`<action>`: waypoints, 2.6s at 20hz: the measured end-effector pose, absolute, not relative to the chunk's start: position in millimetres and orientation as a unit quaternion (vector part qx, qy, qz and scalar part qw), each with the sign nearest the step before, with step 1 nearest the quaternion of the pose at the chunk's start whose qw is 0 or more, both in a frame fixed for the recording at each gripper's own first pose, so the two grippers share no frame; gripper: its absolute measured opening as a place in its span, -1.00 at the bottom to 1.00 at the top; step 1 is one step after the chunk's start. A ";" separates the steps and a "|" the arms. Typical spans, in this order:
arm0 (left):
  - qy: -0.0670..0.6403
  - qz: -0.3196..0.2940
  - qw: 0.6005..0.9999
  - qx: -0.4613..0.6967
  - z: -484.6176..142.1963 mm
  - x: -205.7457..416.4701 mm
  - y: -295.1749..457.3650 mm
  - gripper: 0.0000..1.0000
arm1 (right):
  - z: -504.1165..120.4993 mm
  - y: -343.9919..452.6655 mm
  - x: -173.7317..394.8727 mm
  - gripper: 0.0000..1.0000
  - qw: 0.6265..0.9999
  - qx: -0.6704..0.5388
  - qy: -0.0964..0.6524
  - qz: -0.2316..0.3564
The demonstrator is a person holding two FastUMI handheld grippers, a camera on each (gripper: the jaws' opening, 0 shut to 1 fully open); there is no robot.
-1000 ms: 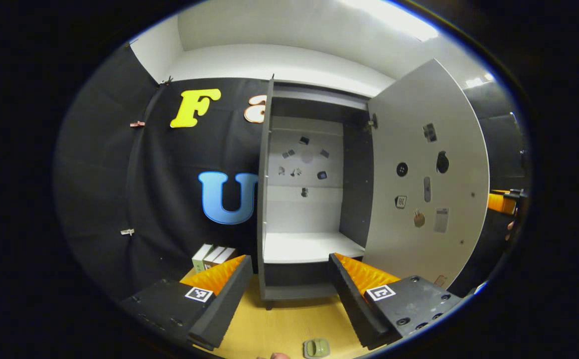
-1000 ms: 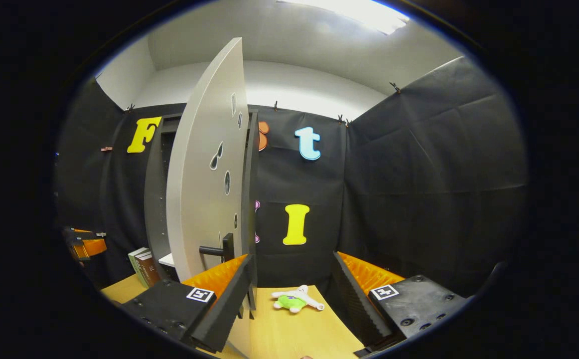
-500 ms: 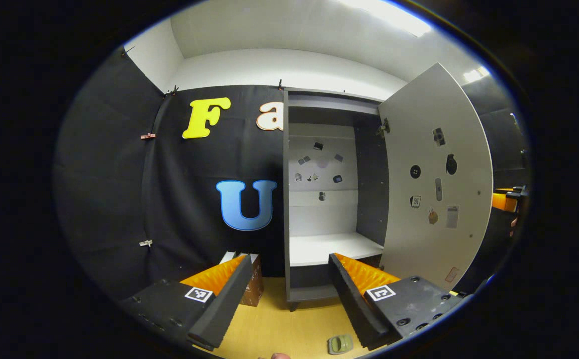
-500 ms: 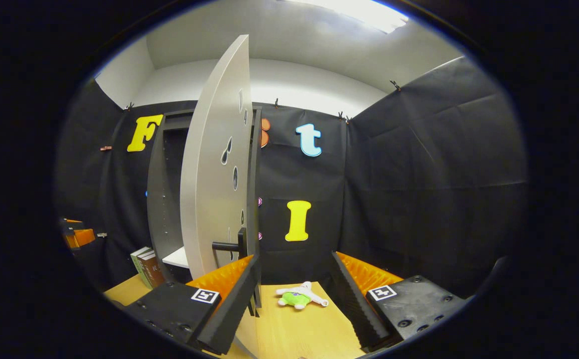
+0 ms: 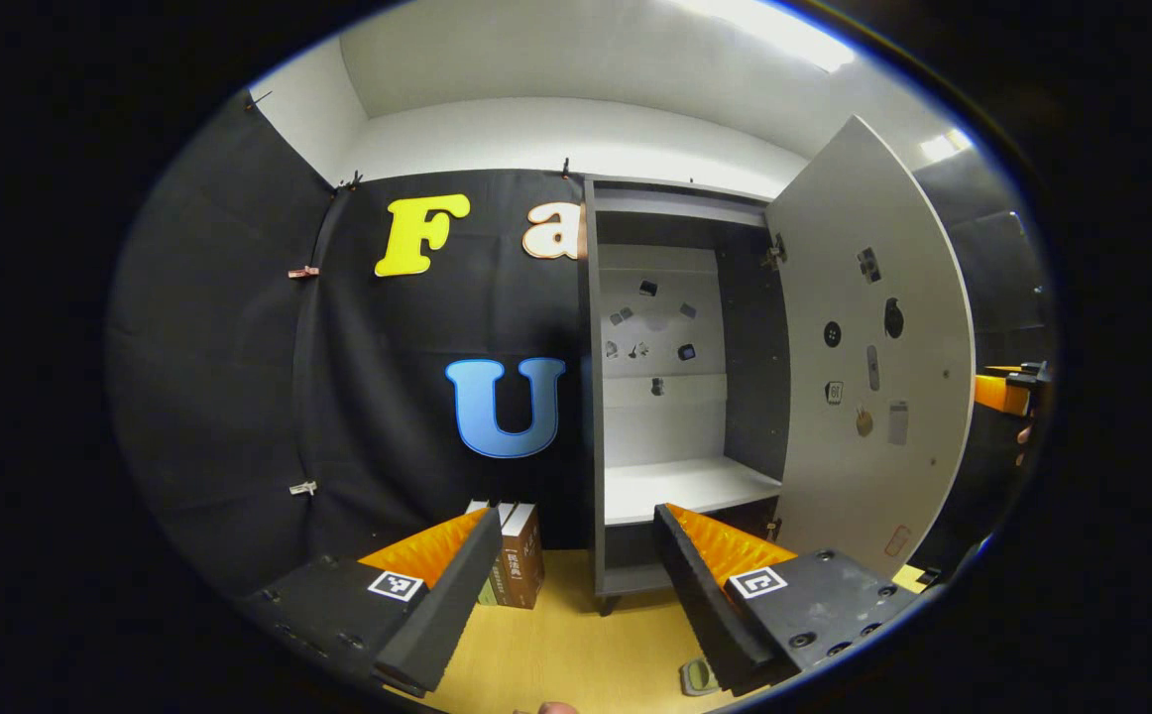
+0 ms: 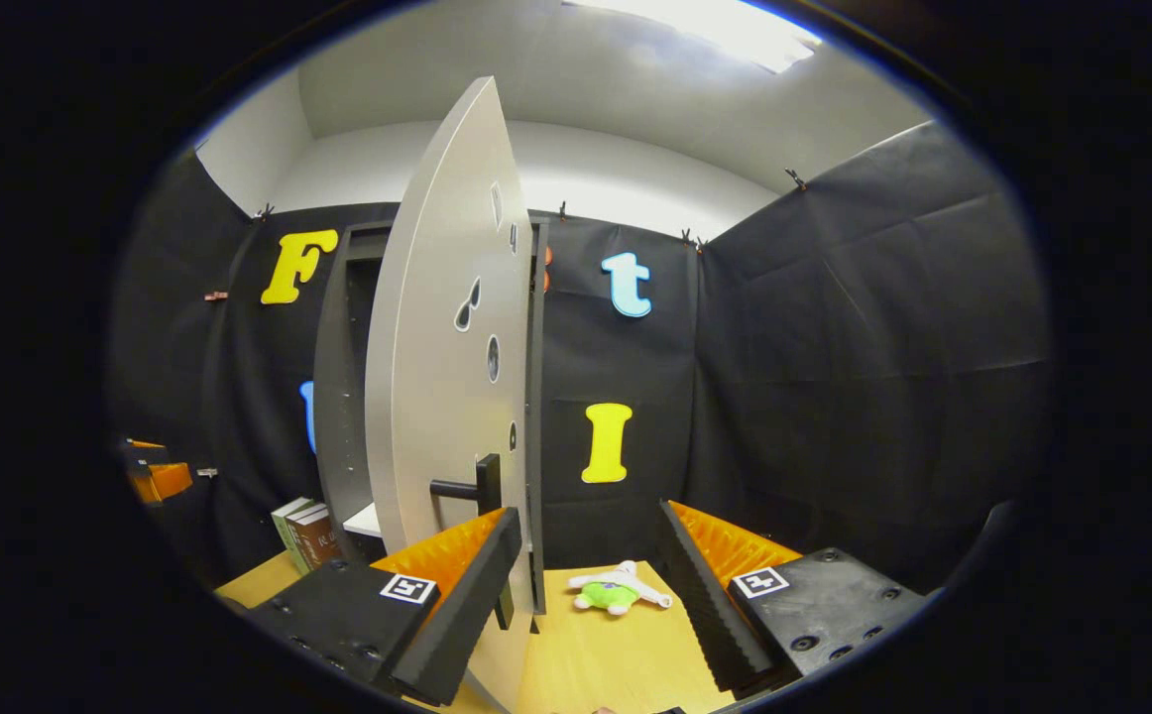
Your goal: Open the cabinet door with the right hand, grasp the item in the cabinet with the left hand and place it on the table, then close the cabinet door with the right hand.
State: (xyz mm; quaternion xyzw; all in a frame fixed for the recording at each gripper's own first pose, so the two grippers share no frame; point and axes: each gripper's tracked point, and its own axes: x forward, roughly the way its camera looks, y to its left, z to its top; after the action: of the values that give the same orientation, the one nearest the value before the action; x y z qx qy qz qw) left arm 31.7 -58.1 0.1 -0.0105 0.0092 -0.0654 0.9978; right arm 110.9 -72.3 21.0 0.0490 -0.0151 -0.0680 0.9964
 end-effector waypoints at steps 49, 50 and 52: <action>0.004 -0.040 0.999 -0.013 -5.2 18.9 -13.3 0.92 | -1.4 104.7 116.4 0.95 0.998 0.040 0.019 0.040; 0.004 -0.039 0.999 -0.012 -5.3 18.7 -13.5 0.92 | -0.5 104.3 114.4 0.95 0.998 0.041 0.017 0.041; 0.007 -0.039 0.999 -0.011 -7.7 19.6 -13.5 0.92 | 0.9 103.8 114.0 0.96 0.998 0.043 0.015 0.040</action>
State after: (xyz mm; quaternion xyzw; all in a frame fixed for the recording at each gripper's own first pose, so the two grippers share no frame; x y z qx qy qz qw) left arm 19.6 -13.5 -7.7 -0.0108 0.0066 -0.0386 0.9992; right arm 114.0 103.8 0.9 0.0427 0.0148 0.0397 0.9982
